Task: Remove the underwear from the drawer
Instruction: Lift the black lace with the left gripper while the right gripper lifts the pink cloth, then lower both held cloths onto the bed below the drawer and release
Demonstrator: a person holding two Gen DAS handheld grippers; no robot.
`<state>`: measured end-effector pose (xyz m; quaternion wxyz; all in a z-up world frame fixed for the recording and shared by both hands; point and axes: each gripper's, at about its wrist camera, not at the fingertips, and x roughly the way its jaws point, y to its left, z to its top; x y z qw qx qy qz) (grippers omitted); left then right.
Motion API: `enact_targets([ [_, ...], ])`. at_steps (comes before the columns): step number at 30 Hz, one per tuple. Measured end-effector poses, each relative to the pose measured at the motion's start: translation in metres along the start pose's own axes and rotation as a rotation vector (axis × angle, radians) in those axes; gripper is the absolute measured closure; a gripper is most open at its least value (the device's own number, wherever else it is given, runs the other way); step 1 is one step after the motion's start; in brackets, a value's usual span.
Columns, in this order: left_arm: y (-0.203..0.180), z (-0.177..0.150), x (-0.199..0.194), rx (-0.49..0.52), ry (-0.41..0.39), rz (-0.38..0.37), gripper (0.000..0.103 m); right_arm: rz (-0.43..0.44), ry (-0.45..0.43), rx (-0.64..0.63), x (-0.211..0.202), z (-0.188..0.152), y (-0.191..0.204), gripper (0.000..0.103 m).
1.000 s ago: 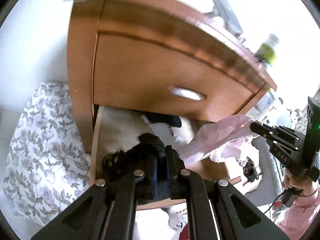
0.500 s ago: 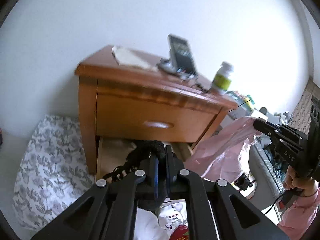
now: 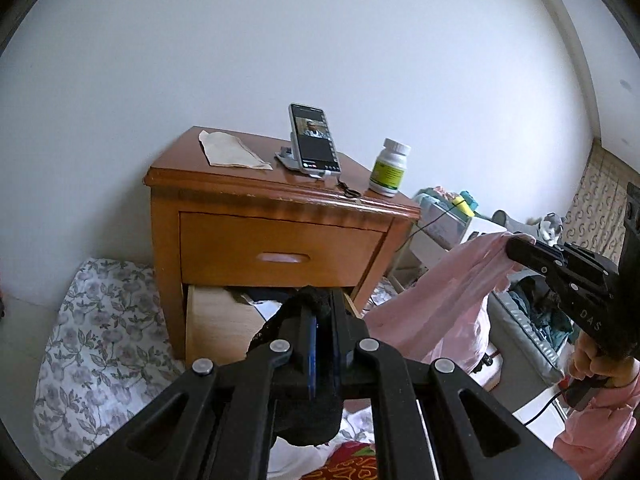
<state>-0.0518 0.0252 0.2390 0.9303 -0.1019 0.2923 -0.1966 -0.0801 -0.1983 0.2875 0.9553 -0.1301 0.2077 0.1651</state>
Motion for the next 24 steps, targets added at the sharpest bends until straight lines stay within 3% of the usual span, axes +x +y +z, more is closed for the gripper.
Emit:
enact_targets([
  [11,-0.012,-0.03,0.012,0.005,0.081,-0.034,0.098,0.045,0.05,-0.005,-0.005,-0.023,0.017,0.096],
  [20,-0.007,-0.07,0.069,-0.021,0.236,-0.018,0.097,0.103,0.193,0.014,0.047,-0.061,0.032,0.096],
  [24,0.009,-0.097,0.103,-0.079,0.325,0.005,0.098,0.158,0.28,0.071,0.083,-0.09,0.039,0.096],
])
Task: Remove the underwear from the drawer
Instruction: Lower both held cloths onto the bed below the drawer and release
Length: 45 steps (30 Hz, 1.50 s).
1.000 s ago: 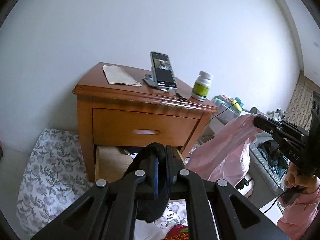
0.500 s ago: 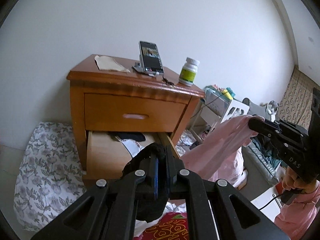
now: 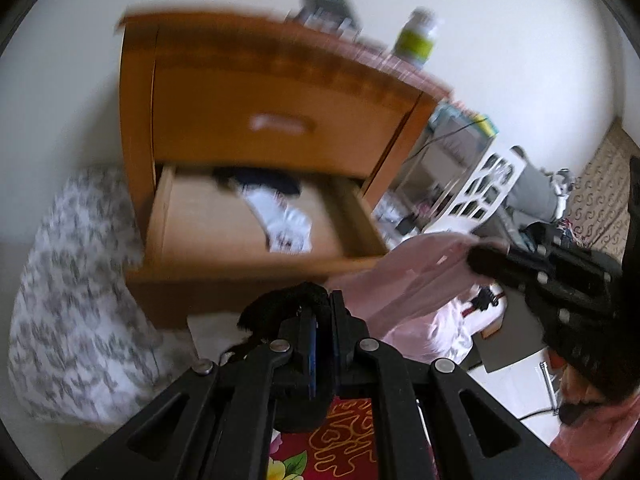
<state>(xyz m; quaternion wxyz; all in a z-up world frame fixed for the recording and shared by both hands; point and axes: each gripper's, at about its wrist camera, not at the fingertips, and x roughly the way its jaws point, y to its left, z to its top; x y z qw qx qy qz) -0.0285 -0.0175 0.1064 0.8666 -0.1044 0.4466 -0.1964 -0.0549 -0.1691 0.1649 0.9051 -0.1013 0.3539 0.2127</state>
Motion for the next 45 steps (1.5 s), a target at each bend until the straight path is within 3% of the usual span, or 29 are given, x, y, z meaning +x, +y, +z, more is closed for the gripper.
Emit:
enact_targets([
  [5,0.021,-0.026,0.05,-0.063,0.12,0.035,0.097,0.087,0.135,0.089,0.065,-0.035,0.005,0.096],
  [11,0.038,-0.043,0.083,-0.114,0.194,0.062,0.097,0.112,0.252,0.165,0.118,-0.064,0.001,0.096],
  [24,0.06,-0.068,0.142,-0.169,0.334,0.107,0.097,0.151,0.409,0.211,0.18,-0.098,0.004,0.094],
  [35,0.066,-0.072,0.154,-0.176,0.368,0.116,0.097,0.144,0.472,0.229,0.2,-0.109,0.001,0.093],
  [38,0.062,-0.068,0.149,-0.166,0.36,0.132,0.092,0.133,0.481,0.237,0.2,-0.109,-0.001,0.087],
  [42,0.06,-0.062,0.133,-0.157,0.318,0.152,0.068,0.124,0.471,0.241,0.192,-0.107,-0.005,0.081],
  [45,0.055,-0.053,0.115,-0.137,0.271,0.171,0.063,0.119,0.447,0.249,0.181,-0.101,-0.011,0.08],
])
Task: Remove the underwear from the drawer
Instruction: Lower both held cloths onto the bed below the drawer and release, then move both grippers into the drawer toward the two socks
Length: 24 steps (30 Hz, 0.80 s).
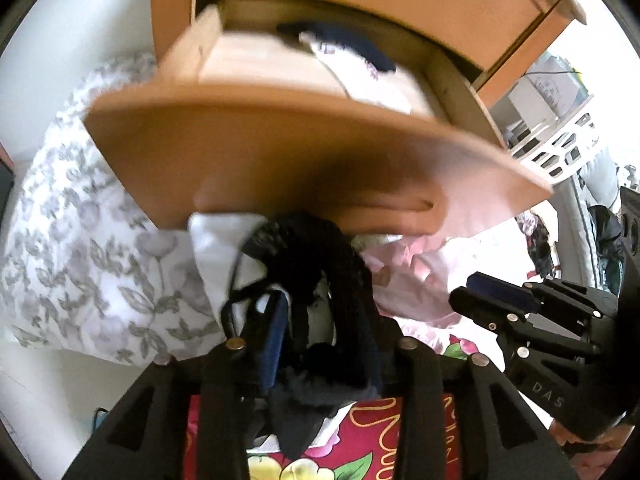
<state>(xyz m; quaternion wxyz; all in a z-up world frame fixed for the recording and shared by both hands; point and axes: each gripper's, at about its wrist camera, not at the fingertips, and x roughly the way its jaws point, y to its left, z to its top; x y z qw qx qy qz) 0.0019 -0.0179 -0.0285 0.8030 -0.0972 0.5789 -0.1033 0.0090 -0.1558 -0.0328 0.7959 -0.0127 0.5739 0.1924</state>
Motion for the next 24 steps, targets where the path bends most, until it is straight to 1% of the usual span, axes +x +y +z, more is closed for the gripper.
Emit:
enact_targets([
  [1,0.0,0.001,-0.008,0.002,-0.02,0.008,0.061,-0.001,-0.011,0.003,-0.005,0.001,-0.001,0.08],
  [3,-0.002,0.005,-0.024,0.007,-0.065,0.029,0.047,-0.004,-0.041,0.006,-0.018,0.002,-0.003,0.08],
  [4,-0.003,0.007,-0.032,0.008,-0.087,0.043,0.044,-0.008,-0.053,0.007,-0.023,0.002,-0.003,0.08],
  [5,-0.003,0.008,-0.04,0.008,-0.112,0.058,0.04,-0.013,-0.069,0.007,-0.031,0.003,-0.003,0.076],
  [6,-0.003,0.01,-0.044,0.006,-0.126,0.066,0.037,-0.017,-0.08,0.006,-0.036,0.003,-0.004,0.067],
  [7,-0.002,0.012,-0.05,0.004,-0.143,0.079,0.035,-0.023,-0.098,0.005,-0.043,0.004,-0.005,0.054],
  [9,-0.001,0.013,-0.056,0.004,-0.158,0.097,0.032,-0.044,-0.129,0.005,-0.056,0.005,-0.006,0.041],
  [11,0.001,0.013,-0.059,-0.002,-0.165,0.108,0.031,-0.056,-0.15,0.008,-0.065,0.005,-0.006,0.04],
  [13,0.003,0.013,-0.06,-0.008,-0.168,0.117,0.027,-0.058,-0.164,0.02,-0.072,0.005,-0.009,0.031],
  [14,0.004,0.012,-0.06,-0.009,-0.171,0.123,0.022,-0.063,-0.171,0.025,-0.074,0.005,-0.01,0.03],
  [17,0.003,0.009,-0.061,-0.007,-0.184,0.132,0.021,-0.074,-0.181,0.035,-0.08,0.006,-0.015,0.023],
  [19,0.004,0.009,-0.063,-0.005,-0.195,0.136,0.018,-0.075,-0.186,0.042,-0.08,0.006,-0.015,0.016],
  [21,0.004,0.008,-0.063,-0.006,-0.206,0.145,0.008,-0.078,-0.19,0.049,-0.082,0.006,-0.018,0.011],
  [24,0.006,0.008,-0.062,-0.012,-0.214,0.158,0.006,-0.077,-0.195,0.055,-0.08,0.006,-0.02,0.004],
])
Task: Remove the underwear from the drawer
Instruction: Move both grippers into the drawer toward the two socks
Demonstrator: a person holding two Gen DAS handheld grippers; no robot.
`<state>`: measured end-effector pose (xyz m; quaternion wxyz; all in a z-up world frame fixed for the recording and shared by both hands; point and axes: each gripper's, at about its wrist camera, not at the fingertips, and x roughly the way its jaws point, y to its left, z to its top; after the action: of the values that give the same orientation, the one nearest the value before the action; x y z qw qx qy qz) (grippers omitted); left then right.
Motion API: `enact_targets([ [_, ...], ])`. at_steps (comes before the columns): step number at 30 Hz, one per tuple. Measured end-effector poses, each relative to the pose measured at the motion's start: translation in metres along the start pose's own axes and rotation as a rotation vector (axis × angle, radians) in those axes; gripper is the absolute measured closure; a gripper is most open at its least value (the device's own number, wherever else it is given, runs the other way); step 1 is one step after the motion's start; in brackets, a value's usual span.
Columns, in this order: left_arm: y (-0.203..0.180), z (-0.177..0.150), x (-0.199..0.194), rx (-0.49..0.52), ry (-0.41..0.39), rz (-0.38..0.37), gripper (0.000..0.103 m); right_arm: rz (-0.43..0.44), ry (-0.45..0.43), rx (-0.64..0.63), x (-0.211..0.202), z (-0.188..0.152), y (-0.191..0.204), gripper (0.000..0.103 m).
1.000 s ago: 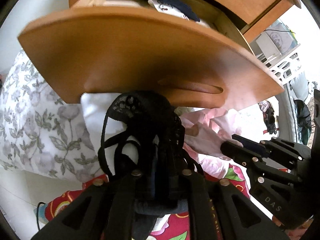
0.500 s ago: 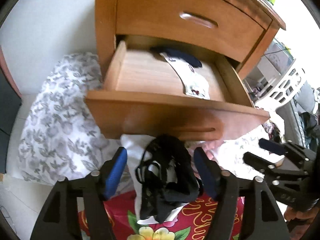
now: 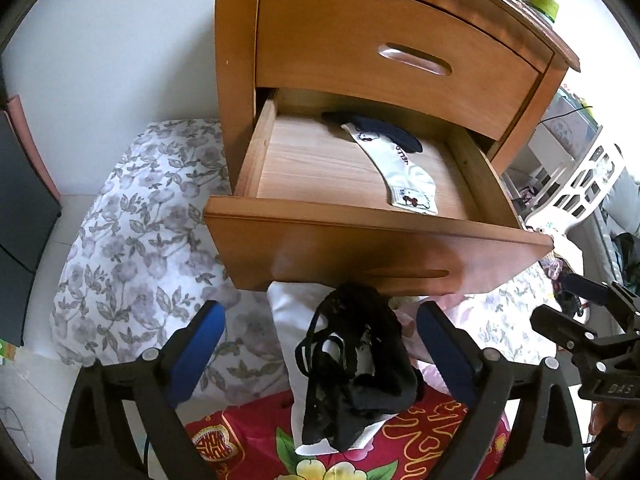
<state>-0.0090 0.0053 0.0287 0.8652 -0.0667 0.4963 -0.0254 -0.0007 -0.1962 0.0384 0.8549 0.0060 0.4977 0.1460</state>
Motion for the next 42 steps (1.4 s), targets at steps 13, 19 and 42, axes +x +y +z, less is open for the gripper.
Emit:
enact_targets([
  [13,0.005,0.007,-0.002,-0.016,-0.053,-0.014,0.006,0.017,-0.046,0.009,0.001,0.005,-0.008,0.0],
  [19,0.003,0.029,-0.006,0.012,-0.106,-0.026,0.006,0.012,-0.072,-0.006,-0.005,0.022,-0.014,0.0],
  [42,-0.039,0.156,0.084,0.129,0.087,0.008,0.006,-0.012,0.034,-0.096,0.053,0.15,-0.044,0.0],
])
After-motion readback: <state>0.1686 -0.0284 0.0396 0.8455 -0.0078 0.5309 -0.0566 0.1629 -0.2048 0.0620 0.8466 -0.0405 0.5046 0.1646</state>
